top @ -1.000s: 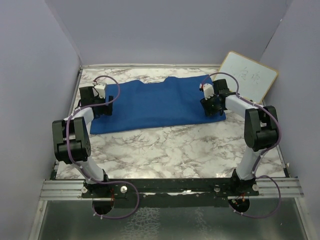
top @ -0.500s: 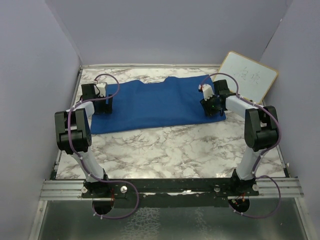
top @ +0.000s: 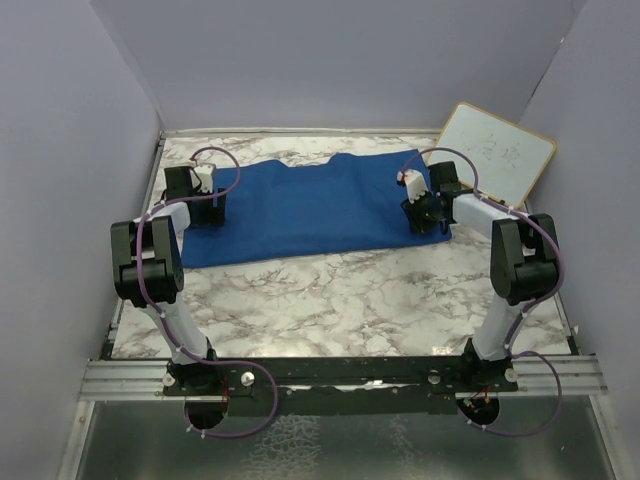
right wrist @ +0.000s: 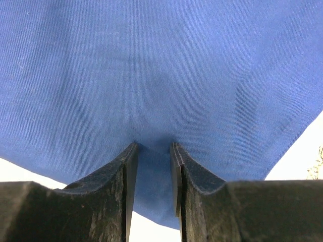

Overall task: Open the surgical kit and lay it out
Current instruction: Open the surgical kit at the center of the board.

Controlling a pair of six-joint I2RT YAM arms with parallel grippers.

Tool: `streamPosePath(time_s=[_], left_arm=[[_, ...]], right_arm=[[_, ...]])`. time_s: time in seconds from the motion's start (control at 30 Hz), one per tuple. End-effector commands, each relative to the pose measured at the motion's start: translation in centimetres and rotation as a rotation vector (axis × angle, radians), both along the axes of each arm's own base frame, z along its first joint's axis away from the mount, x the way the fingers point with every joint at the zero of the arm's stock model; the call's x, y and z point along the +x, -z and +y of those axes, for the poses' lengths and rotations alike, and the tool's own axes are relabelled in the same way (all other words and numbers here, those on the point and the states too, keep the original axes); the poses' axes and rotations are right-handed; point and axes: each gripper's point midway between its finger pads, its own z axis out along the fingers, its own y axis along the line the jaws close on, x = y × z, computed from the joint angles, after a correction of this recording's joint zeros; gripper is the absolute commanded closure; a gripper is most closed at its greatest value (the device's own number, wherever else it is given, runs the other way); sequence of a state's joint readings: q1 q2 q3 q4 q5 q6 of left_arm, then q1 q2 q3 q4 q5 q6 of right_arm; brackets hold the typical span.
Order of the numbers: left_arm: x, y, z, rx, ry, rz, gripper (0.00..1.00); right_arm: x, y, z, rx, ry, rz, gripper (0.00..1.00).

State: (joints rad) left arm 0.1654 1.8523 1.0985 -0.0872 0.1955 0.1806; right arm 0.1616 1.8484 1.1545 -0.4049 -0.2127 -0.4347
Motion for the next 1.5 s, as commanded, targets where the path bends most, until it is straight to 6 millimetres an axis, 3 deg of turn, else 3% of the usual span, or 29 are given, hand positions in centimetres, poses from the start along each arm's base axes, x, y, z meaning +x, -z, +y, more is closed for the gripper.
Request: streamPosePath(time_s=[0.0, 0.23, 0.63, 0.97, 1.27, 1.47], left_arm=[[-2.1, 3.6, 0.0, 0.045, 0.010, 0.123, 0.21], [-1.4, 3.7, 1.0, 0.109, 0.022, 0.130, 0.21], [-0.6, 5.6, 2.8, 0.205, 0.033, 0.206, 0.21], [-3.1, 6.9, 3.8, 0.254, 0.027, 0.255, 0.22], [-4.6, 7.6, 5.5, 0.277, 0.003, 0.281, 0.23], [-5.4, 7.7, 5.0, 0.253, 0.013, 0.288, 0.23]], right_arm=[[-8.2, 5.3, -0.5, -0.033, -0.034, 0.305, 0.67], [-9.4, 5.4, -0.8, -0.037, -0.025, 0.323, 0.69], [-11.5, 5.5, -0.2, -0.017, -0.032, 0.378, 0.70], [-11.9, 4.3, 1.0, 0.001, -0.053, 0.381, 0.71], [-10.6, 4.3, 1.6, -0.004, -0.054, 0.370, 0.71], [-9.0, 3.8, 1.0, -0.047, -0.047, 0.322, 0.71]])
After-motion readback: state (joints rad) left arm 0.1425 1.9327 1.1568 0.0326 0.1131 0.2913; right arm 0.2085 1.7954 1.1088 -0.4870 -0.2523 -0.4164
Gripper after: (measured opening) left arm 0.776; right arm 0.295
